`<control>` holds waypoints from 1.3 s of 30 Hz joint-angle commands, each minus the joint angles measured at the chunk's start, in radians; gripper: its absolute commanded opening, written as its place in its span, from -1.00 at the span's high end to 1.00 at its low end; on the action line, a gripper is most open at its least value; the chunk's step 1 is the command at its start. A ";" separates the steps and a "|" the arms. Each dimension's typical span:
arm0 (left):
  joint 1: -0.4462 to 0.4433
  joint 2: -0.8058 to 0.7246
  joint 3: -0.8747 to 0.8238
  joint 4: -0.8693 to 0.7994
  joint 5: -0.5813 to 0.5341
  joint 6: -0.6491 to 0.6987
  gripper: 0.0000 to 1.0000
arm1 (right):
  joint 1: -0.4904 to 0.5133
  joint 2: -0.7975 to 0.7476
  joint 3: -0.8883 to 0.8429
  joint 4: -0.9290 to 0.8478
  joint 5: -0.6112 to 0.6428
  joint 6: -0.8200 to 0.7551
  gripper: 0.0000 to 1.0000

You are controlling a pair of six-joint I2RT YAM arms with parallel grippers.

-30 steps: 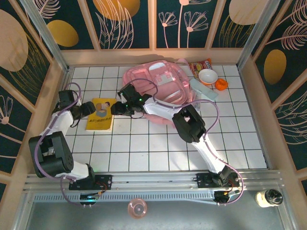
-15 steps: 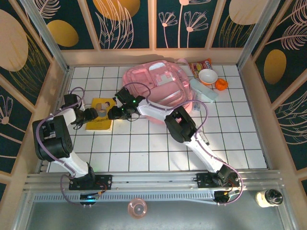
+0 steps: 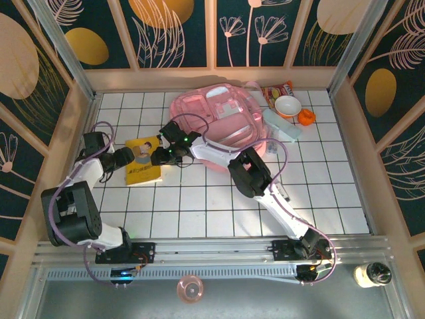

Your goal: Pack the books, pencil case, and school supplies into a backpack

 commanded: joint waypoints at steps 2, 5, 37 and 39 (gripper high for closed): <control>0.002 0.108 0.028 0.025 -0.051 -0.015 -0.30 | 0.003 0.045 0.026 -0.041 0.019 -0.018 0.21; 0.003 0.159 0.023 0.052 0.001 -0.019 -0.27 | 0.003 0.051 0.026 -0.052 0.029 -0.025 0.35; 0.001 0.004 -0.098 0.147 0.435 -0.101 0.17 | -0.006 0.004 -0.026 0.050 -0.051 0.012 0.80; 0.001 0.009 -0.113 0.192 0.489 -0.134 0.17 | -0.008 -0.001 -0.034 0.058 -0.053 0.016 0.79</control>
